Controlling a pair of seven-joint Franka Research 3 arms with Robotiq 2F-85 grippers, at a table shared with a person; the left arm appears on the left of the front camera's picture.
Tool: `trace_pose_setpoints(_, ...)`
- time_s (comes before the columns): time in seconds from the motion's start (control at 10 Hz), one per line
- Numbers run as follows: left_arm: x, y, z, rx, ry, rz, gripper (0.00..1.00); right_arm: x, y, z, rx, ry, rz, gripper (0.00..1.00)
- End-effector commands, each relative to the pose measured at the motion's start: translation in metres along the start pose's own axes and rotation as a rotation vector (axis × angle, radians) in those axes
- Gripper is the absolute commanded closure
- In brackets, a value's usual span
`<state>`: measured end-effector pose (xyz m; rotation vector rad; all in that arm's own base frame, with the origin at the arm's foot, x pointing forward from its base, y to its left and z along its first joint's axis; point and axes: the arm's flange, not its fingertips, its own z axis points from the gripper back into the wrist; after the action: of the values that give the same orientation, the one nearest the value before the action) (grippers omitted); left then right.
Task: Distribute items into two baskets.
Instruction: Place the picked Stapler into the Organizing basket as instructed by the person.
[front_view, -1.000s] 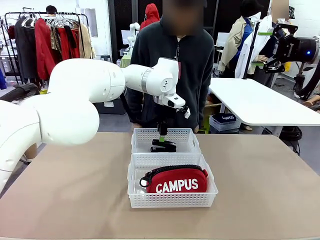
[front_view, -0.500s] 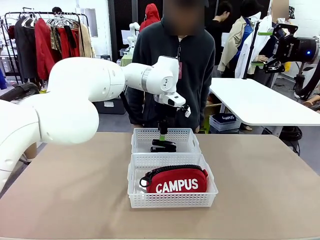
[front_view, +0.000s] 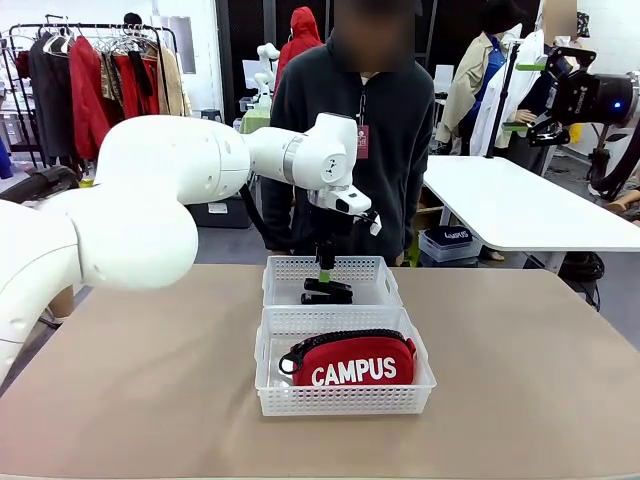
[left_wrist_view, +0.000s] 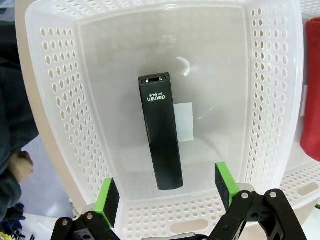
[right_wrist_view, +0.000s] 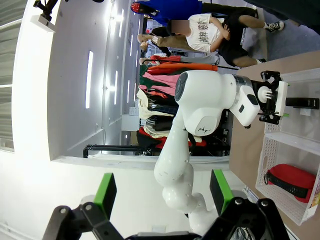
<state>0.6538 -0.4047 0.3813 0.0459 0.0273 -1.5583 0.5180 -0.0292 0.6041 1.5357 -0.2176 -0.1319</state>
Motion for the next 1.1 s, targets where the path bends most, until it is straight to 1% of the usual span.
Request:
trace_pose_setpoints(0.0,-0.001,0.000,0.003,0.004,0.001,0.000,0.00,-0.001,0.002,-0.001,0.001,0.002,0.003,0.00)
trace_pose_setpoints(0.1,0.000,0.000,0.000,0.000,0.000,0.000,0.00,-0.001,0.002,-0.001,0.001,0.002,0.003,0.00)
trace_pose_setpoints(0.3,-0.010,-0.008,0.030,-0.084,-0.091,0.087,0.00,-0.001,0.002,-0.001,0.001,0.002,0.003,0.00)
trace_pose_setpoints(0.4,-0.023,-0.009,0.047,-0.103,-0.127,0.157,0.00,-0.001,0.002,-0.001,0.001,0.002,0.003,0.00)
trace_pose_setpoints(0.5,-0.027,-0.012,0.059,-0.106,-0.165,0.196,0.00,-0.001,0.002,-0.001,0.001,0.002,0.003,0.00)
trace_pose_setpoints(0.6,-0.039,-0.019,0.076,-0.132,-0.190,0.251,0.00,-0.001,0.002,-0.001,0.001,0.002,0.003,0.00)
trace_pose_setpoints(0.8,-0.051,-0.028,0.097,-0.172,-0.265,0.440,0.00,-0.001,0.002,-0.001,0.001,0.002,0.003,0.00)
trace_pose_setpoints(0.9,-0.070,-0.032,0.111,-0.212,-0.289,0.494,0.00,-0.001,0.002,-0.001,0.001,0.002,0.003,0.00)
trace_pose_setpoints(1.0,-0.077,-0.037,0.116,-0.169,-0.290,0.522,0.00,-0.001,0.002,-0.001,0.001,0.002,0.003,0.00)
